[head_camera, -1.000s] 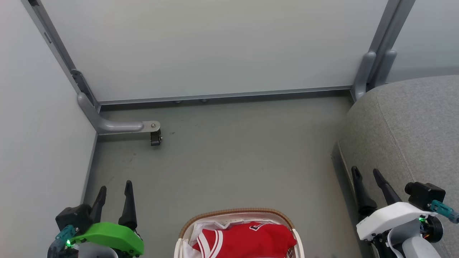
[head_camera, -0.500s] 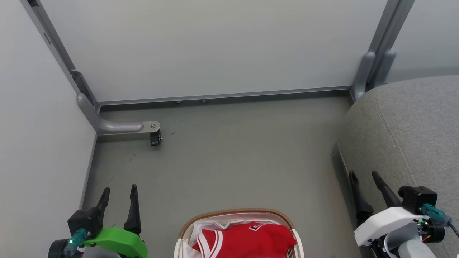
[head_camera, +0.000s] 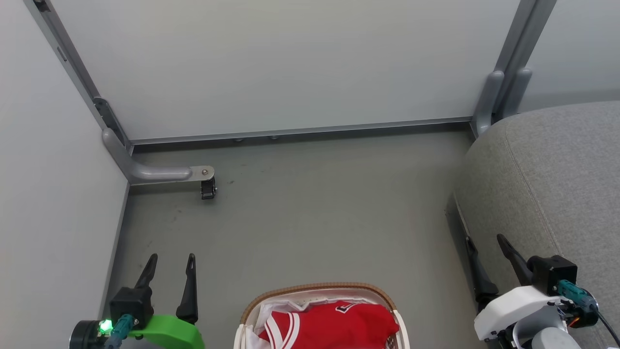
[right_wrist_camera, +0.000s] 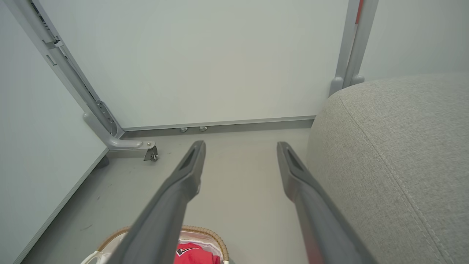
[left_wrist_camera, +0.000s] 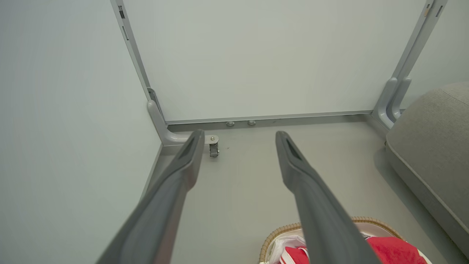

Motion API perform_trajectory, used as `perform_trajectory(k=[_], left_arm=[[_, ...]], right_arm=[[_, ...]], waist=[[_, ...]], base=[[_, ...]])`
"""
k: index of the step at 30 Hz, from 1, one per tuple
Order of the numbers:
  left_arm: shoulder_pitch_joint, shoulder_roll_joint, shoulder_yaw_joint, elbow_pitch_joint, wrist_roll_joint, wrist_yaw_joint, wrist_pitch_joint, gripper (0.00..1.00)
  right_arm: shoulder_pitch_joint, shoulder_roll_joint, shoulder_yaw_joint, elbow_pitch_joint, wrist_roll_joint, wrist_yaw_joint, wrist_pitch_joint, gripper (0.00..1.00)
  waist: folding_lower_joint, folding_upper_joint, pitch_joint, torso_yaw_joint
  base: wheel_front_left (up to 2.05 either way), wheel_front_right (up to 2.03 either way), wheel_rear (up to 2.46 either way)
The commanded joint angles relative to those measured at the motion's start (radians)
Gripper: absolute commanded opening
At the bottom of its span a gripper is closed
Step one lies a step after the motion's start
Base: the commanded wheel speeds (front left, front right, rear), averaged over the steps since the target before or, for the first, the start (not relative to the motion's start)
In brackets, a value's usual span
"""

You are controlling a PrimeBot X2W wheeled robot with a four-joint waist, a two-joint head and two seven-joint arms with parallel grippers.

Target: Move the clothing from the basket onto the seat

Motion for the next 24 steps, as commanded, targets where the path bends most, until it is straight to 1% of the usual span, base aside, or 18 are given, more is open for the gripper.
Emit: perform_trajectory(k=[1,5,10,14,20,24], left_arm=[[0.01,0.004,-0.001,-0.003,0.022,-0.006,-0.01,1.0],[0.012,-0.009,0.006,0.006,0.034,-0.014,-0.016,1.0],[-0.009,-0.023,-0.011,0.028,0.064,-0.029,-0.025,1.0],[-0.038,-0.034,-0.047,0.07,0.089,-0.041,-0.033,1.0],[-0.107,-0.05,-0.111,0.153,0.114,-0.048,-0.044,1.0],[-0.169,-0.053,-0.146,0.21,0.091,-0.05,-0.041,1.0]], right_arm=[[0.008,-0.004,0.002,0.002,-0.023,0.0,-0.012,1.0],[0.008,-0.003,0.003,0.003,-0.053,0.0,-0.021,1.0],[-0.004,-0.001,0.006,0.0,-0.086,0.0,-0.027,1.0],[-0.034,0.003,0.004,-0.007,-0.112,0.0,-0.035,1.0],[-0.083,0.006,0.017,-0.016,-0.141,0.0,-0.044,1.0],[-0.116,0.009,0.023,-0.03,-0.141,0.0,-0.044,1.0]], waist=[[0.0,0.0,0.002,-0.002],[0.0,0.0,0.012,-0.009],[0.0,0.0,0.045,-0.026],[0.0,0.0,0.099,-0.05],[0.0,0.0,0.202,-0.1],[0.0,0.0,0.281,-0.128]], base=[[0.0,0.0,0.0],[0.0,0.0,0.0],[0.0,0.0,0.0],[0.0,0.0,0.0],[0.0,0.0,0.0],[0.0,0.0,0.0]])
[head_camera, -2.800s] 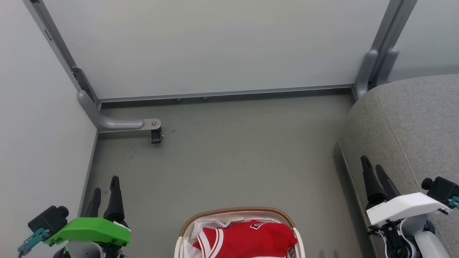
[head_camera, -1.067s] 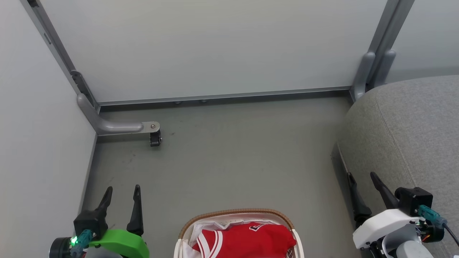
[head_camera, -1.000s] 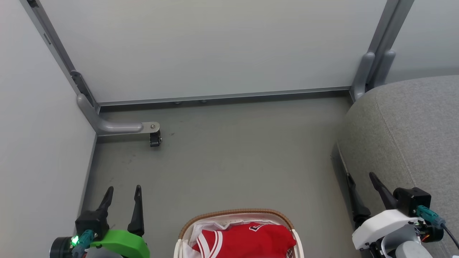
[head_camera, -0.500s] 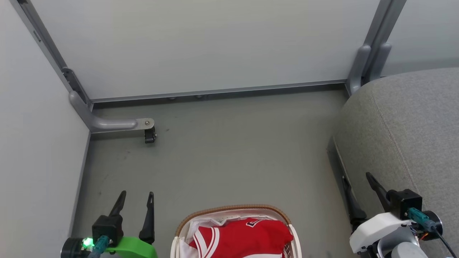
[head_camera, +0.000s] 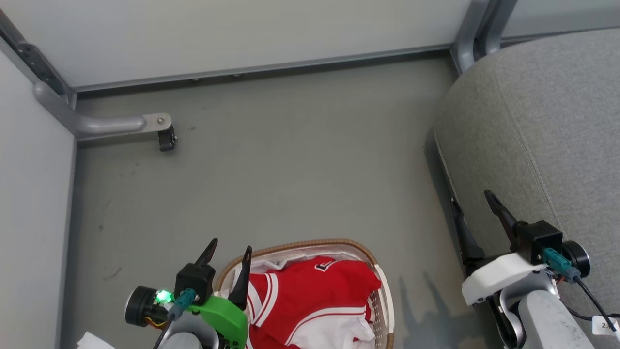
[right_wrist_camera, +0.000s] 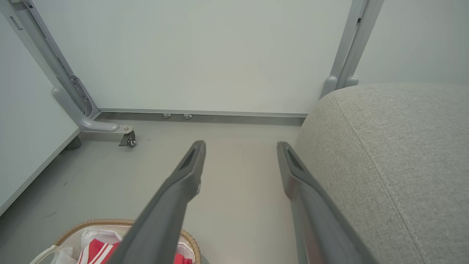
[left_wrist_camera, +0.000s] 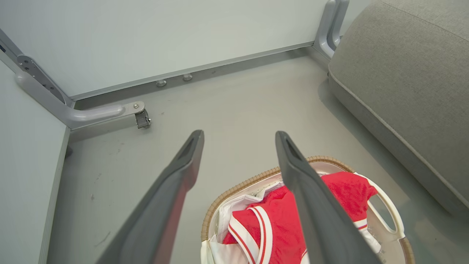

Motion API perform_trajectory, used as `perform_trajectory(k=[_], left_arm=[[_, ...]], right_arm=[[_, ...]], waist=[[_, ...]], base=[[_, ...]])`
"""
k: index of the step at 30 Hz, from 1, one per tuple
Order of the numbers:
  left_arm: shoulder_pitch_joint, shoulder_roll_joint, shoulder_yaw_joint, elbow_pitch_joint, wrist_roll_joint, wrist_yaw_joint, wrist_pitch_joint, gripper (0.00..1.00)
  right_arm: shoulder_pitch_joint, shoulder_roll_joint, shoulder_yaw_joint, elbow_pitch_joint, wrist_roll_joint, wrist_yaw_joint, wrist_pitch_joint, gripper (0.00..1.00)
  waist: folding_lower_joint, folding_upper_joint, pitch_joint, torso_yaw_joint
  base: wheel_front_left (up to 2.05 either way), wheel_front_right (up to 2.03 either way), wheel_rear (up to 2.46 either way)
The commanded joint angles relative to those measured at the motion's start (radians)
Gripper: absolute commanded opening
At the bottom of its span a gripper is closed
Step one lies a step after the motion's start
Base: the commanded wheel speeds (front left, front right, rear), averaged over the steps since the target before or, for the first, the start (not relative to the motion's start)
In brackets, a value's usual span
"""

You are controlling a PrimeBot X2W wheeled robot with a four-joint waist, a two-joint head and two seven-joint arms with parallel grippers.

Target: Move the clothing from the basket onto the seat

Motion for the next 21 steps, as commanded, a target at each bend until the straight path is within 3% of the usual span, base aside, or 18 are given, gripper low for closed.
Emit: perform_trajectory(k=[1,14,21], left_arm=[[-0.039,0.002,-0.011,0.025,-0.029,-0.003,0.0,1.0],[-0.258,0.007,-0.124,0.265,-0.131,-0.003,0.0,1.0],[-0.344,0.001,-0.164,0.446,-0.169,-0.003,0.0,1.0]], right_arm=[[-0.022,0.0,0.001,-0.008,-0.006,-0.001,-0.004,1.0],[-0.132,0.022,0.023,-0.061,0.012,-0.001,-0.004,1.0],[-0.151,0.029,0.03,-0.066,0.011,-0.001,-0.004,1.0]], waist=[[0.0,-0.0001,0.111,-0.057],[0.0,-0.0001,0.329,-0.112],[0.0,-0.0001,0.382,-0.134]], base=[[0.0,0.0,0.0],[0.0,0.0,0.0],[0.0,0.0,0.0]])
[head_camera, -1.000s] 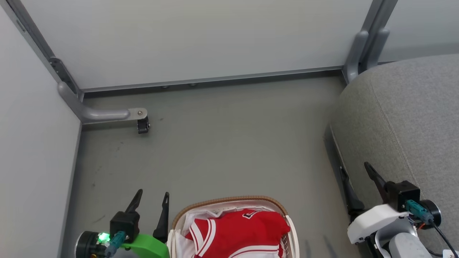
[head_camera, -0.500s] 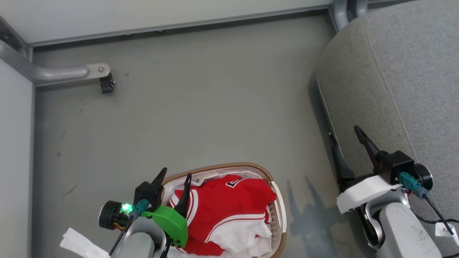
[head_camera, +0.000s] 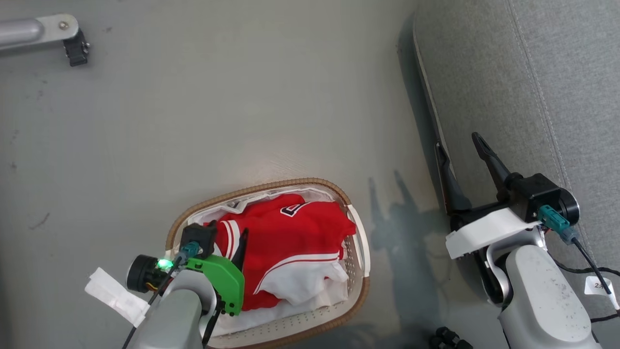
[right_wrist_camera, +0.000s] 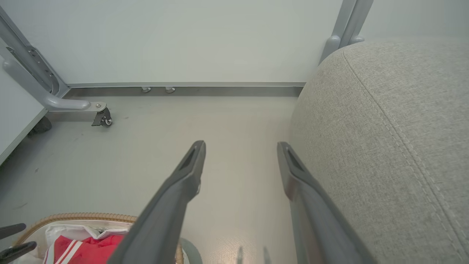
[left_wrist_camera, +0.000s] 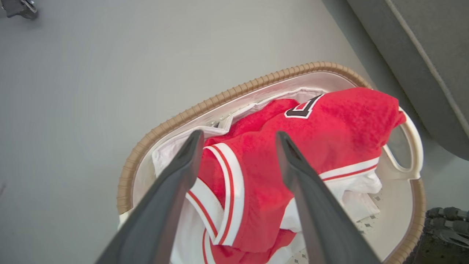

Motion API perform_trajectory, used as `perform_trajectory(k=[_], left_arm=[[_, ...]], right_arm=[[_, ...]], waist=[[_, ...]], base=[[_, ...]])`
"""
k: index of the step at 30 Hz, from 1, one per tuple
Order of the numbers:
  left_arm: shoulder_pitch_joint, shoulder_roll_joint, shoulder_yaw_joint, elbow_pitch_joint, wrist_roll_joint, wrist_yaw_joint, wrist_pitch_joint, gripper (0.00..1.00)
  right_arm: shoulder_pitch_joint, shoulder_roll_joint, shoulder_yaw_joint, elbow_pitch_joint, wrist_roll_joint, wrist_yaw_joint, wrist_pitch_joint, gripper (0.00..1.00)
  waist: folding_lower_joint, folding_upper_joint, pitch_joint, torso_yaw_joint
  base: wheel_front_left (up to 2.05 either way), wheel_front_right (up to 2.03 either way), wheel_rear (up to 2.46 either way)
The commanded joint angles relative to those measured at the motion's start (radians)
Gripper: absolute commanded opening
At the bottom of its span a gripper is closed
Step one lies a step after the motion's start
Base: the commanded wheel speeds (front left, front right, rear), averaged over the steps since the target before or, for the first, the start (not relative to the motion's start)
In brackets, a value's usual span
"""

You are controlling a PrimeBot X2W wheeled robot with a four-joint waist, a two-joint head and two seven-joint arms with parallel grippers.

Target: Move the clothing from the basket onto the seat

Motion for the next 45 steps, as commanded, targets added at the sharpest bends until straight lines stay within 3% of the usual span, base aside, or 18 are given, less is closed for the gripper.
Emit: perform_trajectory(k=[1,14,20,27,34,35,45], left_arm=[[-0.039,0.005,-0.009,0.022,-0.007,-0.003,0.0,1.0],[-0.158,0.003,-0.091,0.245,-0.043,-0.003,0.04,1.0],[-0.188,0.012,-0.104,0.272,-0.042,0.014,0.105,1.0],[-0.201,0.01,-0.106,0.279,-0.068,0.005,0.14,1.0],[-0.169,0.0,-0.151,0.262,-0.104,-0.002,0.111,1.0],[-0.16,-0.001,-0.165,0.254,-0.112,-0.002,0.114,0.0],[-0.064,-0.003,-0.327,0.137,-0.299,-0.003,0.093,0.0]], right_arm=[[-0.008,0.001,0.0,-0.002,0.001,-0.001,-0.004,1.0],[-0.026,0.005,0.013,0.004,0.007,-0.001,-0.004,1.0],[-0.038,0.005,0.021,0.001,0.016,-0.001,-0.004,1.0],[-0.049,0.005,0.032,-0.004,0.026,-0.001,-0.004,1.0],[-0.065,0.004,0.041,-0.001,0.051,-0.001,-0.004,1.0],[-0.064,0.004,0.041,0.001,0.056,-0.001,-0.004,1.0],[-0.029,0.004,0.028,0.026,0.076,-0.001,-0.004,1.0]], waist=[[-0.0001,-0.0001,0.053,-0.034],[-0.0001,-0.0001,0.138,-0.073],[-0.0001,-0.0001,0.174,-0.078],[-0.0001,-0.0001,0.2,-0.079],[-0.0001,-0.0001,0.182,-0.076],[-0.0001,-0.0001,0.176,-0.076],[-0.0001,-0.0001,0.03,-0.063]], base=[[0.0,0.0,0.0],[0.0,0.0,0.0],[0.0,0.0,0.0],[0.0,0.0,0.0],[0.0,0.0,0.0],[0.0,0.0,0.0],[0.0,0.0,0.0]])
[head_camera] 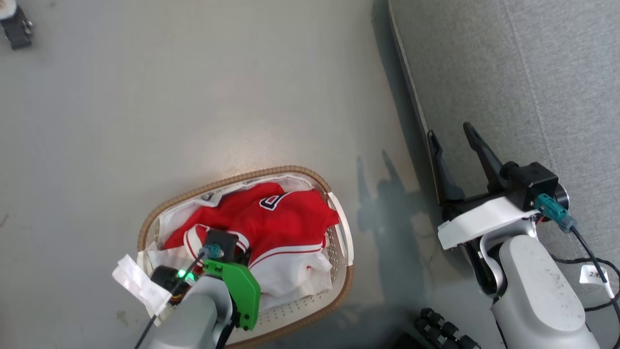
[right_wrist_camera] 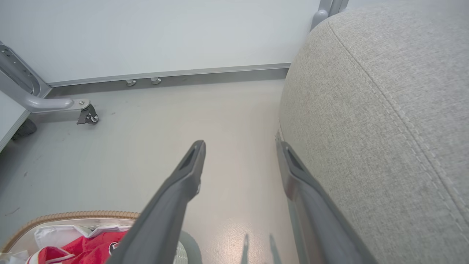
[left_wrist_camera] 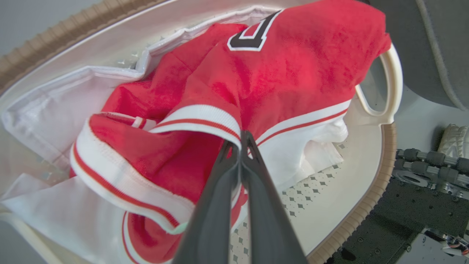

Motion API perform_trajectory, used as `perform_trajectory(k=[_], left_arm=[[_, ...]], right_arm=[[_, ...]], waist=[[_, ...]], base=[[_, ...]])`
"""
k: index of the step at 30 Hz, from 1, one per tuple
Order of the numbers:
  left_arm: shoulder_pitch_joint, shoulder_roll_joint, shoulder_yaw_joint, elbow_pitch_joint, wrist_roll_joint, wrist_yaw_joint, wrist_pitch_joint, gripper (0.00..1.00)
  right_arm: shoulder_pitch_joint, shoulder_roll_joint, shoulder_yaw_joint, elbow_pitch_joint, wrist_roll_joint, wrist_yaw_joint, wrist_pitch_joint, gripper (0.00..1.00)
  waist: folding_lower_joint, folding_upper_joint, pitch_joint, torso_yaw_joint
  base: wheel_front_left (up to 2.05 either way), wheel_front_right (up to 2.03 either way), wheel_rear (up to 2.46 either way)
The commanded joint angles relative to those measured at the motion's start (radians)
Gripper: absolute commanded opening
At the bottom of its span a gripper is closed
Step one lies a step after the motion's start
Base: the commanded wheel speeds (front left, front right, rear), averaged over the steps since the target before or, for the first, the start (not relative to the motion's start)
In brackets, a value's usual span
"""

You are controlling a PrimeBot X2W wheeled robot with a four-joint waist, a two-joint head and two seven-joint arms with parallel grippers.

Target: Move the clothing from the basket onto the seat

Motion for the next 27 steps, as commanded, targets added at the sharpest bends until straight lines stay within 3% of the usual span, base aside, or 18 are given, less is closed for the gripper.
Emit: perform_trajectory(k=[1,16,27], left_arm=[[0.029,0.002,-0.019,-0.007,-0.023,-0.003,-0.011,0.0],[0.153,0.011,-0.144,-0.121,-0.227,-0.003,-0.1,0.0],[0.219,0.057,0.032,-0.47,-0.107,-0.003,-0.098,0.0]], right_arm=[[0.02,-0.003,-0.005,0.008,0.008,-0.001,-0.004,1.0],[0.164,-0.003,-0.068,0.06,-0.012,-0.001,-0.004,1.0],[0.259,-0.005,-0.117,0.066,-0.014,-0.001,-0.004,1.0]], waist=[[0.0,0.0,-0.083,0.009],[0.0,0.0,-0.392,0.097],[0.0,0.0,-0.532,0.18]], base=[[0.0,0.0,0.0],[0.0,0.0,0.0],[0.0,0.0,0.0]])
